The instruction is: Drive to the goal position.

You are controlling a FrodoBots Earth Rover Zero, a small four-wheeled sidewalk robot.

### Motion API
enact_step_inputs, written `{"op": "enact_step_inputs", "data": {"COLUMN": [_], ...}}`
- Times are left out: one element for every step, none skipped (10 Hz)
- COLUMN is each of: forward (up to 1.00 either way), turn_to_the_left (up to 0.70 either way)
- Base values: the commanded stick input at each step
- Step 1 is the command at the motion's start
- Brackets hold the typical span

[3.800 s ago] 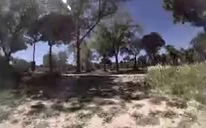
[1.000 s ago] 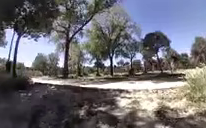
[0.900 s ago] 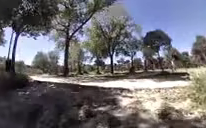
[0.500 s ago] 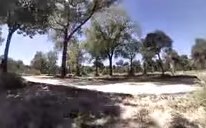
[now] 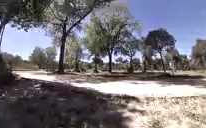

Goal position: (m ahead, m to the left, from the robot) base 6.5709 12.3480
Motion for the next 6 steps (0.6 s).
{"op": "enact_step_inputs", "data": {"forward": [0.85, 0.85, 0.85, 0.85, 0.85, 0.85], "turn_to_the_left": [0.00, 0.00, 0.00, 0.00, 0.00, 0.00]}}
